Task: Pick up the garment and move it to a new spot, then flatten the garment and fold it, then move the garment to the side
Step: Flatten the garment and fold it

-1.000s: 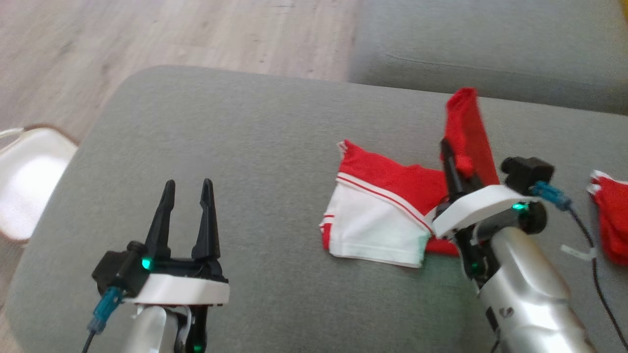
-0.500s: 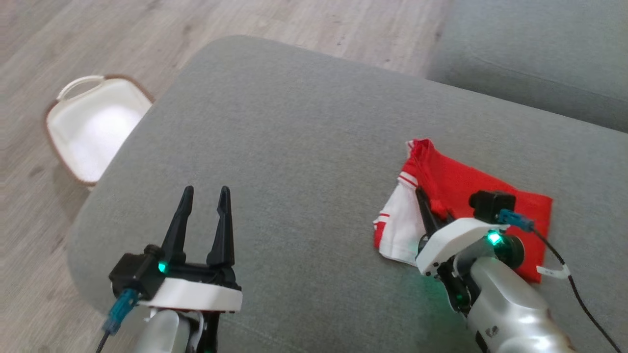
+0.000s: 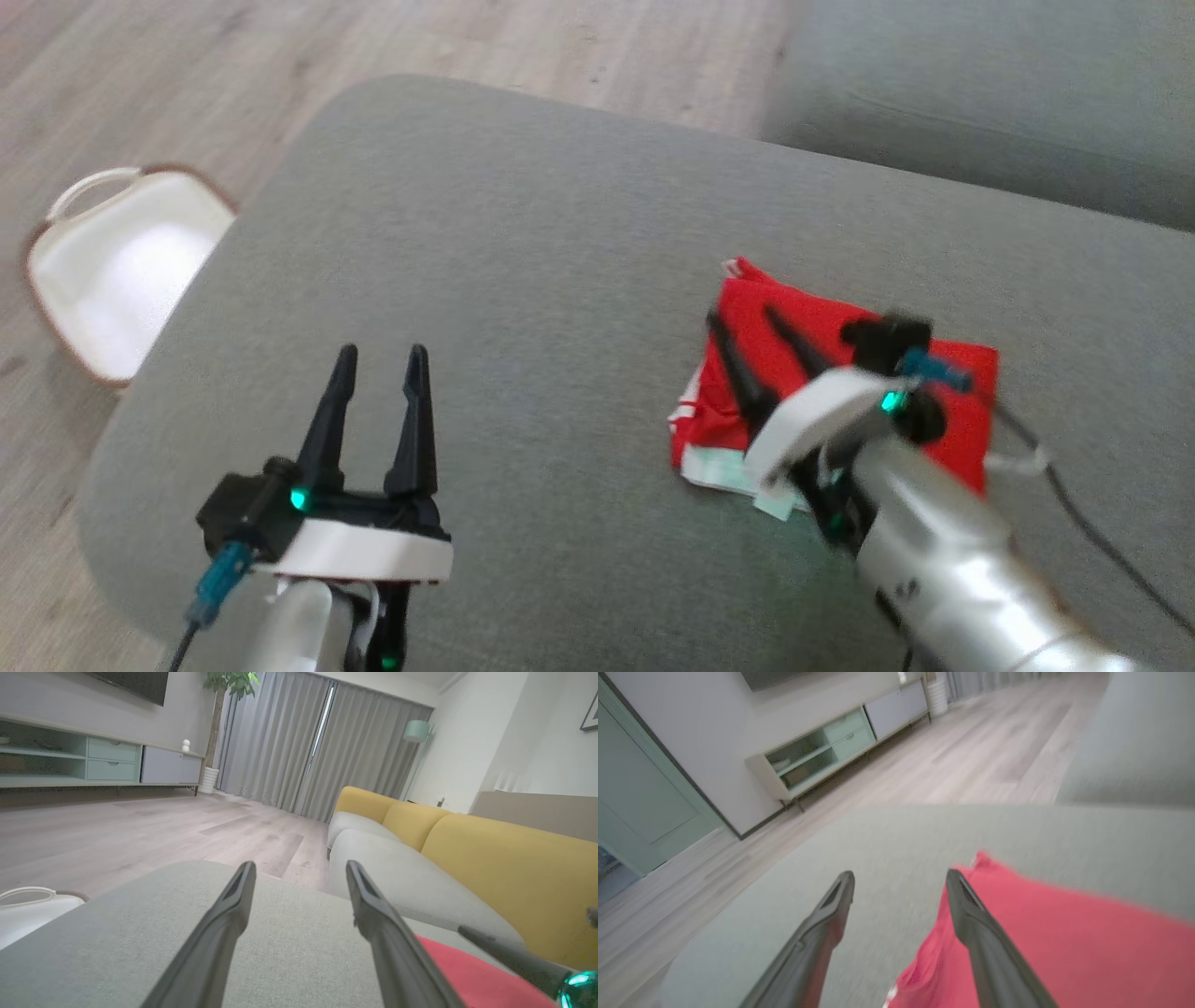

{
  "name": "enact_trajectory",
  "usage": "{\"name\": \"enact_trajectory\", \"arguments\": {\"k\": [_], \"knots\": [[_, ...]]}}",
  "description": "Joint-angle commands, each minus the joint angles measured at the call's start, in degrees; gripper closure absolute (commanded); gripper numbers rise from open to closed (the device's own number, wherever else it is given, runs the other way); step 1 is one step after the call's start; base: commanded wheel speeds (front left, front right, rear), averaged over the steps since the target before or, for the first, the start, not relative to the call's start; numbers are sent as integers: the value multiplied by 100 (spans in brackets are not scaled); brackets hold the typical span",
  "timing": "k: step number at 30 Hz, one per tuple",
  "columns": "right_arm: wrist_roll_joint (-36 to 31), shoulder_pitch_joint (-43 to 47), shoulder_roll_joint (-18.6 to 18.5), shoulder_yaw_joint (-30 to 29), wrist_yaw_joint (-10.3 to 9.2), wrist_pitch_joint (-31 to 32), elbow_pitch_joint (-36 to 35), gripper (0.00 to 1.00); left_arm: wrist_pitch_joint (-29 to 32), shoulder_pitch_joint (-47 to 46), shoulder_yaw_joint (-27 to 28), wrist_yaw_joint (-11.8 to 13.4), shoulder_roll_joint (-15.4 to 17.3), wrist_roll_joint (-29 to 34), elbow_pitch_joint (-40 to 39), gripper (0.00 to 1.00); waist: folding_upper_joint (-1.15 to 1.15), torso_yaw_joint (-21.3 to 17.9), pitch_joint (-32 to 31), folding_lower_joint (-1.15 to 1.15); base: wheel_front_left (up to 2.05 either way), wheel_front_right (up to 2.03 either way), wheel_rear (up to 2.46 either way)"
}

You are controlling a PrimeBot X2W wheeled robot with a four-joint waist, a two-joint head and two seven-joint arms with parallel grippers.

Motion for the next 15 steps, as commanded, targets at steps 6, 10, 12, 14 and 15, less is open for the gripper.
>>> {"name": "enact_trajectory", "arguments": {"k": [6,10,12,14,15], "knots": [[-1608,-186,-205,-1374,37,-115,-777,0,-46,-414,392,-33,53,120,-323,0,0,-828,9,0,0,0,0],[-2548,288,-289,-2281,37,-116,-1494,0,-46,-445,509,-33,40,187,-368,0,0,-1205,20,0,0,0,0],[-2958,546,-282,-2606,37,-116,-1849,0,-46,-447,556,-33,32,218,-381,0,0,-1369,31,0,0,0,0],[-3297,810,-251,-2894,37,-116,-2195,0,-46,-445,599,-33,23,252,-394,0,0,-1503,43,0,0,0,0],[-3439,941,-226,-3030,37,-116,-2352,0,-46,-438,600,-33,19,277,-394,0,0,-1561,45,0,0,0,0]]}}
